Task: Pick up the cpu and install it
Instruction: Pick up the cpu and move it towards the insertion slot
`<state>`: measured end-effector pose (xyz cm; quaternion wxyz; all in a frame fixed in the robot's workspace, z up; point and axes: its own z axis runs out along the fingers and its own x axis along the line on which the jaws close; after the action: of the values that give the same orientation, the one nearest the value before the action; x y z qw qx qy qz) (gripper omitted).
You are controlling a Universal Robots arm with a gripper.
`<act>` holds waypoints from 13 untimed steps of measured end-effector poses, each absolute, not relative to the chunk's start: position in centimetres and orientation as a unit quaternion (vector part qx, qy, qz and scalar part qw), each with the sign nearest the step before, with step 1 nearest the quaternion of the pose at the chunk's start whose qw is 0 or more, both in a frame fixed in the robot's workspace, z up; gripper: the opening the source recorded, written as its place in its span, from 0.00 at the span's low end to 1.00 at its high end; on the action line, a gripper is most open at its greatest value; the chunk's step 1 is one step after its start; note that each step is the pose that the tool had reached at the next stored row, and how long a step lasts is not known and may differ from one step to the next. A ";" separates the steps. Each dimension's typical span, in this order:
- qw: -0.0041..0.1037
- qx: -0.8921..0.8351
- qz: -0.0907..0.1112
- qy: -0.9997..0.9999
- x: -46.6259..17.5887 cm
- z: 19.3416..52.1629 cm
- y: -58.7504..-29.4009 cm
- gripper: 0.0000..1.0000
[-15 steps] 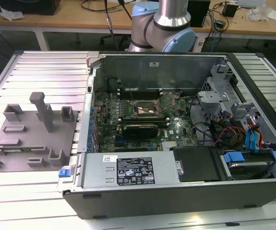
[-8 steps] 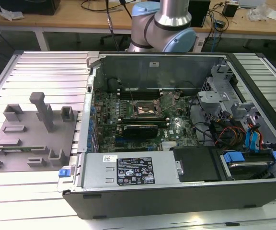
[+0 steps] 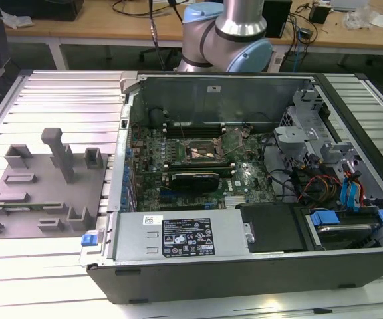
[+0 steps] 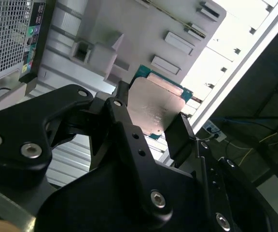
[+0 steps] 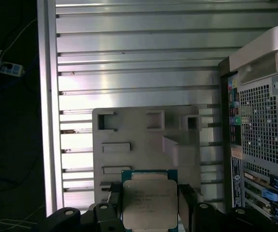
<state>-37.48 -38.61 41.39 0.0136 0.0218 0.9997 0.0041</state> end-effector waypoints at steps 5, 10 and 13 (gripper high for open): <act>0.014 0.022 0.004 1.000 -36.0 41.4 -38.6 0.55; 0.014 0.022 0.004 1.000 -35.2 41.4 -38.6 0.55; 0.014 0.022 0.004 1.000 -34.5 41.4 -38.6 0.55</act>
<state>-34.47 -38.61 41.39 0.0136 0.0218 0.9997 0.0041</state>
